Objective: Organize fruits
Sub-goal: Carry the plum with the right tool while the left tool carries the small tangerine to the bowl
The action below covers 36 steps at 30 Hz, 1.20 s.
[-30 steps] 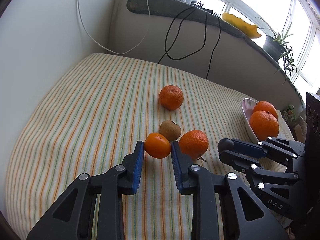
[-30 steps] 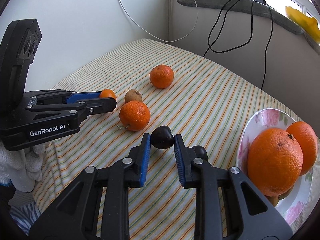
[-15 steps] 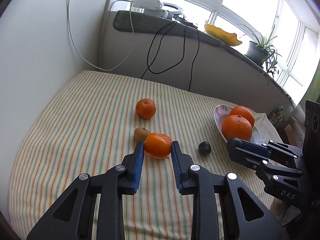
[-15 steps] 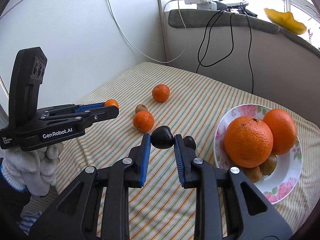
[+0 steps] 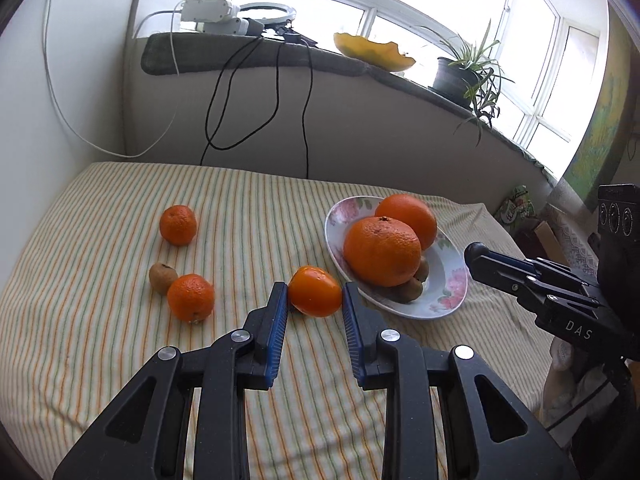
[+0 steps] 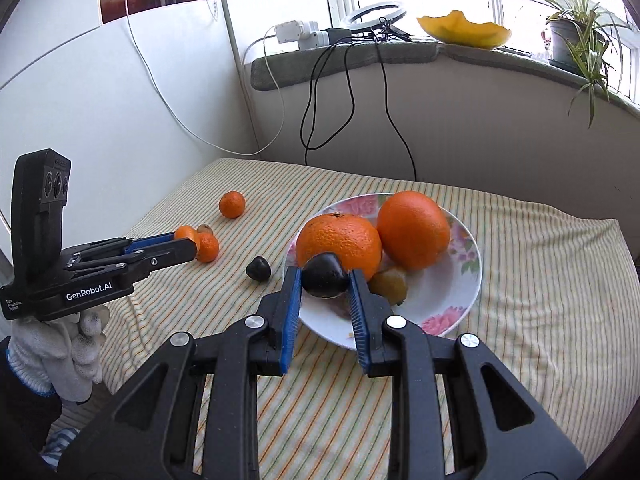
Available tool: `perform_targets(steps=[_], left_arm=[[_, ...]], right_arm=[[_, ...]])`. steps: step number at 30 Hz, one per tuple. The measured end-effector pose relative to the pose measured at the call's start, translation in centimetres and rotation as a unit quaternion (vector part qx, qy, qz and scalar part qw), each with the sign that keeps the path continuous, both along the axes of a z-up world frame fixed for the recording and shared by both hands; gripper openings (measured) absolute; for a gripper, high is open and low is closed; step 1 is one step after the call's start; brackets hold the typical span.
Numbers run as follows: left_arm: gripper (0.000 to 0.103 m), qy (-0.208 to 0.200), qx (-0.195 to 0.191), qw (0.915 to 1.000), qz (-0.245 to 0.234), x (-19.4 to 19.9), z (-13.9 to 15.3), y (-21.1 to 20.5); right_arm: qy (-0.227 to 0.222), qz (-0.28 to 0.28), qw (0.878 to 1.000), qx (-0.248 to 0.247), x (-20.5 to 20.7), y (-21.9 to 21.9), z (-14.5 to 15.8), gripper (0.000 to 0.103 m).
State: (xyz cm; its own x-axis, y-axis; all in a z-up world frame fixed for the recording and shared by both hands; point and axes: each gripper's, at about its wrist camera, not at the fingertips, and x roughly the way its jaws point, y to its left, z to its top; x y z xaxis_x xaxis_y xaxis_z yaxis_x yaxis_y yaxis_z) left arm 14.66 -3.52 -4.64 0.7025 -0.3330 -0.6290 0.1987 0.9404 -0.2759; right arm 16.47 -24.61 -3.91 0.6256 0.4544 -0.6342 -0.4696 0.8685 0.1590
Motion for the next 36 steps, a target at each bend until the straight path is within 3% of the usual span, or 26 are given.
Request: perform_targets(steps=[19, 36], left_arm=[[0.026, -0.004, 0.033, 0.9961, -0.082, 1.6, 0.3, -11.0], [0.026, 0.002, 0.055, 0.9938, -0.096, 2.1, -0.3, -13.4]], right_arm=[[0.017, -0.035, 0.999, -0.006, 2.2, -4.9, -1.7, 0.025], [0.04, -0.037, 0.999, -0.001, 4.7, -5.5, -3.5, 0.025]])
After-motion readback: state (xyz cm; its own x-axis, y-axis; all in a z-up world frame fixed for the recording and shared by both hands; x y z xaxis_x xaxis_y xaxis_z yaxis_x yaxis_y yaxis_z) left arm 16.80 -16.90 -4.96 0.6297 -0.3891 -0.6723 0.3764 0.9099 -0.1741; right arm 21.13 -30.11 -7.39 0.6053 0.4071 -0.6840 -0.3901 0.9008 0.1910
